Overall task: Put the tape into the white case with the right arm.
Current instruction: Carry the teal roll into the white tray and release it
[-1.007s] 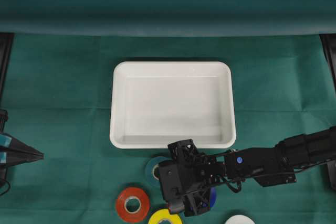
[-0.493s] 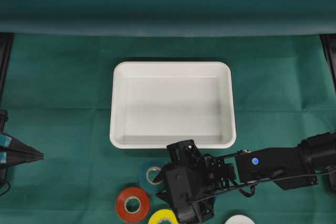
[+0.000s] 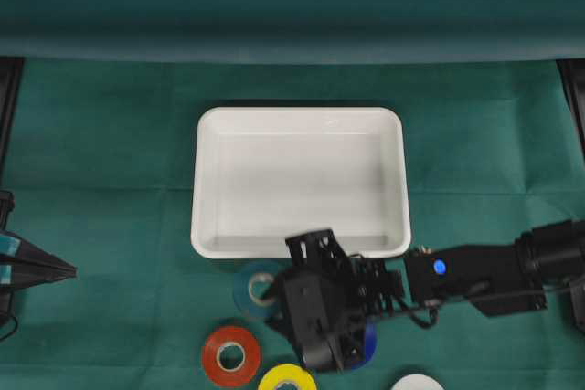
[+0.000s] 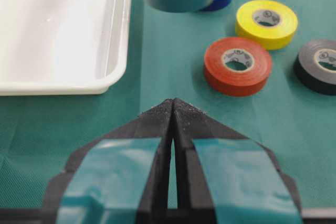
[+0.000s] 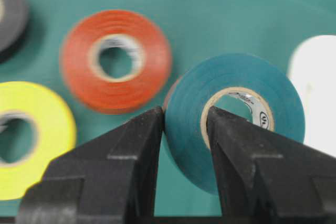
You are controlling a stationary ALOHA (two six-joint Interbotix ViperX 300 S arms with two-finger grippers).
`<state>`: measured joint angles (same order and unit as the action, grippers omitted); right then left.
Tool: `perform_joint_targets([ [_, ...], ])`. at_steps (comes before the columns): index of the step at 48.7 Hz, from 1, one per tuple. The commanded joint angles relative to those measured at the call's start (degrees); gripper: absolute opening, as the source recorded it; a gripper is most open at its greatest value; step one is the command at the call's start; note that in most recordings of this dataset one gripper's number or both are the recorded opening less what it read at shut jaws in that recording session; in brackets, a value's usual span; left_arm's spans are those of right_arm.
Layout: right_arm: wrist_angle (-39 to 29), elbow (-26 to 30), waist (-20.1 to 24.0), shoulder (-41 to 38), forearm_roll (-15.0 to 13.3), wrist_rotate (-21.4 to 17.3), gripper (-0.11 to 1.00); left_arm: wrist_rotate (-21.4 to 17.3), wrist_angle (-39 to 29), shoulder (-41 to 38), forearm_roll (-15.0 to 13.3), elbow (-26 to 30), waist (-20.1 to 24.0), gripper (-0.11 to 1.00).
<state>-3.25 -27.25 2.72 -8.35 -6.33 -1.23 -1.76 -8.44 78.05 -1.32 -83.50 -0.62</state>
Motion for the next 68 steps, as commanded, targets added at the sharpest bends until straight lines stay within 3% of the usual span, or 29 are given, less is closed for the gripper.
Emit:
perform_joint_targets([
  [1,0.44,2.02,-2.29,1.85,-1.41,0.09,0.0,0.0,0.53,-0.62,0.09,0.62,0.0,0.0],
  [16,2.55,5.71,-11.78,-1.14,-8.17,0.18,0.0,0.0,0.53,-0.62,0.0,0.62,0.0,0.0],
  [28,4.04,10.02,-17.84,-5.98,-8.7,0.18,0.0,0.0,0.53,-0.53,0.0,0.62,0.0,0.0],
  [68,3.96,10.9,-19.78,-8.26,-8.7,-0.18,0.01,0.0,0.62,-0.44,0.0,0.44,0.0,0.0],
])
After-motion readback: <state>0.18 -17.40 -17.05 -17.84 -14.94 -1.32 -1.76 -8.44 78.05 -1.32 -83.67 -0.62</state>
